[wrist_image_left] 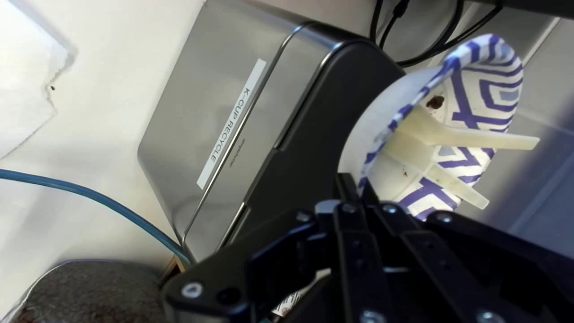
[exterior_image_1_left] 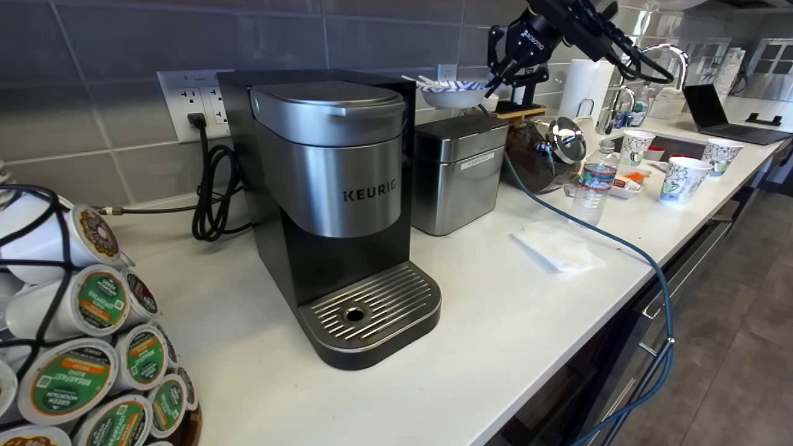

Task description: Move the plate on top of the silver container

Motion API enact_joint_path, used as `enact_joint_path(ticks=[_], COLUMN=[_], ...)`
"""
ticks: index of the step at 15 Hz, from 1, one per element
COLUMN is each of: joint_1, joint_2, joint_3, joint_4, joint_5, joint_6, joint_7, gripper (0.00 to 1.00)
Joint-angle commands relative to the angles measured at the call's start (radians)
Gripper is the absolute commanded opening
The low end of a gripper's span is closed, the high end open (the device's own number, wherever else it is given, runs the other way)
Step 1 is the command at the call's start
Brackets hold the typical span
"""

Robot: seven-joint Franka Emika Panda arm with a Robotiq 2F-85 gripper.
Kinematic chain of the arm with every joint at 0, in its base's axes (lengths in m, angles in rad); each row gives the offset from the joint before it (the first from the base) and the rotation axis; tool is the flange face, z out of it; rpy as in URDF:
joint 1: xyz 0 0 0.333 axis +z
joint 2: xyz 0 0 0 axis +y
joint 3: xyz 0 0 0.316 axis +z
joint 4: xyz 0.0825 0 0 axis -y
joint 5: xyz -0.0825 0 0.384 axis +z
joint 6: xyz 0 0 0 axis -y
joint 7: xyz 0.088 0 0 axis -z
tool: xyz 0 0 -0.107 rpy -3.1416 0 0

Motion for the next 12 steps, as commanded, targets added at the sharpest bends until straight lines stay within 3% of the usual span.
enact_joint_path(ticks=[1,12], joint_1=[-0.01,0.001], joint_2=[0.071,0.121], joint_3=[-0.002,-0.056], joint_4=[0.076,0.115], joint_5=[-0.025,-0.104], joint_6=[-0.001,0.002], joint_7=[0.087,0.207], gripper=[0.01,0.01])
